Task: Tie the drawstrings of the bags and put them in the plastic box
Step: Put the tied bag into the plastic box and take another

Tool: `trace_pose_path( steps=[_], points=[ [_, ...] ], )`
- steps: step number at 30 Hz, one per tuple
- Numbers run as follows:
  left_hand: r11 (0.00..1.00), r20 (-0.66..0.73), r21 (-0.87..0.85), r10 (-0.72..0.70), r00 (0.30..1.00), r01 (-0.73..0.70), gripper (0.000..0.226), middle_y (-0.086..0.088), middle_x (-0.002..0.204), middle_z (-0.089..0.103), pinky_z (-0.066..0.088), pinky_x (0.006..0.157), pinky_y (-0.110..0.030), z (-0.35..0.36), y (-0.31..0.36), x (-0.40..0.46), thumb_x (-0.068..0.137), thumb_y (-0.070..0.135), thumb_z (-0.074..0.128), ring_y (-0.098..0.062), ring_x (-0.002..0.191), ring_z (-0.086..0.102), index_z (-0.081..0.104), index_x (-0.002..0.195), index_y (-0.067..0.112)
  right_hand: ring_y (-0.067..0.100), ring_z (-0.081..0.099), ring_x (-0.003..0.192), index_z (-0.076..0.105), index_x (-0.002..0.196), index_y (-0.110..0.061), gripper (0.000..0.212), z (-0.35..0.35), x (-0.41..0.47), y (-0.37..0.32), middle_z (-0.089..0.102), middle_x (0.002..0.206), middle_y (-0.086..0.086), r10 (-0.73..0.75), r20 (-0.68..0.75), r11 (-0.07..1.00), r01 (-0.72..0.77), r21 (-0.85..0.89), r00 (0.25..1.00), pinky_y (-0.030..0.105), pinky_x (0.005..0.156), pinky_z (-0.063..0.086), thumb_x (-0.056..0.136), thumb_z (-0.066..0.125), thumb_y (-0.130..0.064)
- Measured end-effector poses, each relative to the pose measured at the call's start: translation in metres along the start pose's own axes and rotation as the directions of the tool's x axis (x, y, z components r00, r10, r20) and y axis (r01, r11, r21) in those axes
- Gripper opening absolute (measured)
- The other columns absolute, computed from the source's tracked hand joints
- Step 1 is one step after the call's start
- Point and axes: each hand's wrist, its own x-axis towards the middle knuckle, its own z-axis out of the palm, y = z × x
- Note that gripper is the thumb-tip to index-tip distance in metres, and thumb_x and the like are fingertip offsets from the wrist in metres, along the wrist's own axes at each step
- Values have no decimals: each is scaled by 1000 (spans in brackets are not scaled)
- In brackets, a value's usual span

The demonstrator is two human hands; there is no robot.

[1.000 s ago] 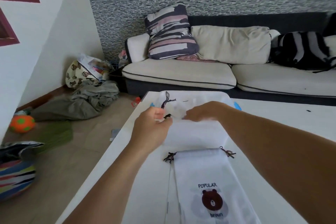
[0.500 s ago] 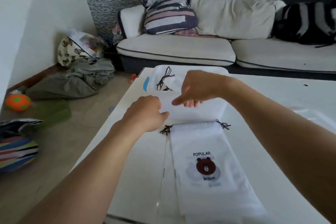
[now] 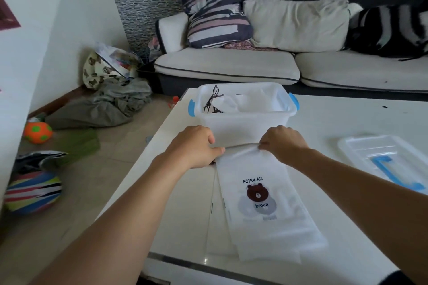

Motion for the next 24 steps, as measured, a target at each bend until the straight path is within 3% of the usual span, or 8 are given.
trace_pose_path(
  steps=[7, 10, 12, 14, 16, 19, 21, 24],
  points=[
    [972, -36, -210, -120, 992, 110, 95, -2, 138, 50, 46, 101, -38, -13, -2, 7, 70, 66, 77, -22, 126, 52, 41, 143, 18, 1, 54, 55, 73, 78, -24, 9, -96, -4, -3, 66, 65, -12, -147, -78, 903, 166, 396, 986, 26, 62, 48, 85, 78, -26],
    [579, 7, -815, -11, 1000, 12, 73, 7, 122, 70, 50, 96, -32, -26, 7, -5, 62, 56, 84, -6, 107, 68, 62, 125, 27, 8, 43, 50, 74, 77, -16, 10, -157, -23, -10, 63, 58, -6, -146, -156, 658, 214, 722, 977, 23, 49, 37, 84, 79, -21],
    [285, -52, -956, 76, 996, -72, 28, 8, 103, 77, 53, 92, -35, -33, 17, -9, 74, 41, 74, -7, 96, 73, 77, 97, 28, 14, 45, 54, 73, 77, -13, 12, -171, -35, -17, 63, 64, 4, -154, -178, 556, 235, 797, 972, 21, 46, 38, 85, 78, -20],
    [194, -115, -973, 59, 992, -125, 40, -2, 112, 76, 52, 101, -44, -40, 20, -10, 75, 49, 72, -18, 107, 71, 77, 102, 21, 17, 47, 53, 71, 77, -6, 16, -162, -38, -25, 61, 66, 10, -96, -234, 478, 251, 842, 968, 23, 48, 43, 87, 77, -18],
    [228, -201, -955, -39, 979, -187, 58, 0, 117, 74, 49, 104, -42, -43, 21, -4, 72, 62, 77, -17, 113, 68, 74, 110, 19, 18, 54, 57, 70, 84, 5, 20, -144, -40, -30, 59, 72, 18, -28, -233, 398, 225, 890, 972, 26, 55, 53, 90, 73, -13],
    [357, -363, -885, -128, 923, -298, 16, 15, 79, 75, 52, 75, -14, -35, 16, -3, 91, 35, 72, 4, 77, 68, 70, 96, 20, 20, 67, 71, 73, 94, 6, 15, -122, -44, -35, 65, 84, 25, -115, -125, 373, 159, 914, 986, 28, 73, 61, 94, 67, -8],
    [379, -408, -865, -152, 900, -328, 8, 9, 64, 67, 48, 58, -13, -32, 12, -6, 96, 14, 65, 0, 59, 61, 67, 100, 20, 17, 68, 70, 76, 90, -4, 11, -117, -44, -30, 70, 80, 14, -133, -113, 468, 163, 868, 985, 29, 71, 61, 94, 68, -10],
    [360, -419, -871, -190, 888, -334, 8, 3, 70, 68, 50, 67, -24, -36, 2, -5, 98, 26, 63, -11, 68, 63, 70, 99, 25, 10, 58, 58, 75, 77, -15, 20, -114, -40, -17, 67, 67, -1, -100, -141, 668, 171, 724, 985, 29, 53, 53, 95, 67, -17]
  ],
)
